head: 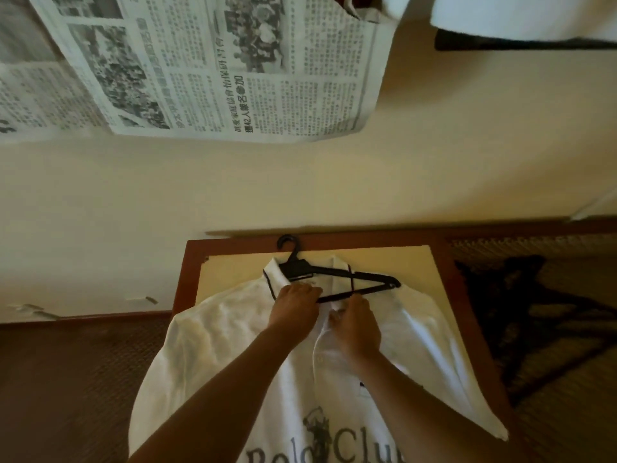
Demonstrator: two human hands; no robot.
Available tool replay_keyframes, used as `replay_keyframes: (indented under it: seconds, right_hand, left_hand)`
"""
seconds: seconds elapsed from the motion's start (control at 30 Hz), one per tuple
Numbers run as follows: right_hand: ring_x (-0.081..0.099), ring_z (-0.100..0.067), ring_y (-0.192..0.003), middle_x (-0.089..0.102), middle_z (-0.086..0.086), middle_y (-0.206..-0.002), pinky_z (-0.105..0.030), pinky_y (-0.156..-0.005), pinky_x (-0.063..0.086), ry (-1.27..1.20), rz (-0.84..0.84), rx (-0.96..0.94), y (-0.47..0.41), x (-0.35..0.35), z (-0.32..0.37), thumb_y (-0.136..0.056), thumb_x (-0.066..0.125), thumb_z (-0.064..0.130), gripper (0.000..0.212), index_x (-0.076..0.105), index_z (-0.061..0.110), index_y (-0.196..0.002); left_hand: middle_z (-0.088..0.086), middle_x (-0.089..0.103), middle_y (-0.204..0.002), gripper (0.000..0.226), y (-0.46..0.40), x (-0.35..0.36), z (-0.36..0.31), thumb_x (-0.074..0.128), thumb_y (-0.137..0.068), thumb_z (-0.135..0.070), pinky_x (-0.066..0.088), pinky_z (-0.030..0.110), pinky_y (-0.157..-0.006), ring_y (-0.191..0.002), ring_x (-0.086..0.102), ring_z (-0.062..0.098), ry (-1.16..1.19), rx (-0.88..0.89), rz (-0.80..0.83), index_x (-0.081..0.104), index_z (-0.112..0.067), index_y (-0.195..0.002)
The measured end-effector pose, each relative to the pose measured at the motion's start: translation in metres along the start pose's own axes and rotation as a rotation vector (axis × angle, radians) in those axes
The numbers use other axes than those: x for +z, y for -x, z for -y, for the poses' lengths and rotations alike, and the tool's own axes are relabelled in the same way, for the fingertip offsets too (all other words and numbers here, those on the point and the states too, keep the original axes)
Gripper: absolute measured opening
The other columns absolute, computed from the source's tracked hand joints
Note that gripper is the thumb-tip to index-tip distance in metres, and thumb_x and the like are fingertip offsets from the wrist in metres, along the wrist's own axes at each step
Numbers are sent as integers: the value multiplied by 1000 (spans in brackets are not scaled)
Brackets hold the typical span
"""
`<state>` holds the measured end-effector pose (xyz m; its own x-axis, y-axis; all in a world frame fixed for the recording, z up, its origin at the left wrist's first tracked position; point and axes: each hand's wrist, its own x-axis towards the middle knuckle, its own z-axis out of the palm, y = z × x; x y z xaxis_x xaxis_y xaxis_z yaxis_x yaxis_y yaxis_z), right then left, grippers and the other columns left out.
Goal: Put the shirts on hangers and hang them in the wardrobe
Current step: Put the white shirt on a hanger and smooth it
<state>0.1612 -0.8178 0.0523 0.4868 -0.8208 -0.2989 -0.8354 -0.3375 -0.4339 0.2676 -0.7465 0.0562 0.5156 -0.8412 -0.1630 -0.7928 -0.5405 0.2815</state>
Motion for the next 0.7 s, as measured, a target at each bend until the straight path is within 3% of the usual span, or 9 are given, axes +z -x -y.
replay_keyframes:
  seconds: [0.1,0.23,0.37,0.5,0.6,0.7]
  right_hand:
    - [57,-21,-116,60,-6,-124,-29,-93,45,-73,-21,50,-4,-2,-4,-98,47,28,33,54,12,-126]
    - [57,-26,-117,63,-11,-123,-30,-95,43,-259,-38,133,-11,-14,-16,-97,48,19,31,60,5,-123]
    - [61,-27,-95,63,-11,-89,-25,-73,36,-374,-70,157,-14,-32,-28,-97,49,13,23,66,-2,-94]
    - [56,-24,-82,60,-9,-80,-34,-78,44,-521,-47,206,-18,-41,-36,-97,53,20,26,65,0,-85]
    - [53,-26,-64,54,-8,-62,-34,-63,44,-685,-22,271,-18,-49,-46,-94,56,11,28,55,8,-65]
    - [49,-21,-52,53,-12,-60,-30,-53,43,-783,15,346,-14,-58,-54,-90,54,-1,22,60,6,-70]
  left_hand:
    - [-1,64,-121,31,-9,4,-9,39,-98,-26,38,35,-106,-115,56,19,-57,9,23,61,-27,-120]
    - [0,66,-112,27,-12,0,-14,40,-99,-27,39,35,-101,-107,60,21,-157,60,53,63,-26,-114]
    - [2,64,-115,30,-6,-10,-7,41,-101,-31,40,35,-100,-108,60,21,-133,163,49,54,-25,-126]
    - [3,62,-116,28,7,-18,1,46,-98,-20,42,33,-98,-107,59,20,-110,245,75,52,-21,-125]
    - [3,63,-115,25,14,-21,9,49,-95,-13,44,30,-94,-104,60,19,-89,233,76,57,-18,-119]
    - [2,63,-115,26,22,-22,12,49,-94,-11,43,29,-94,-104,59,19,-129,231,91,57,-18,-118]
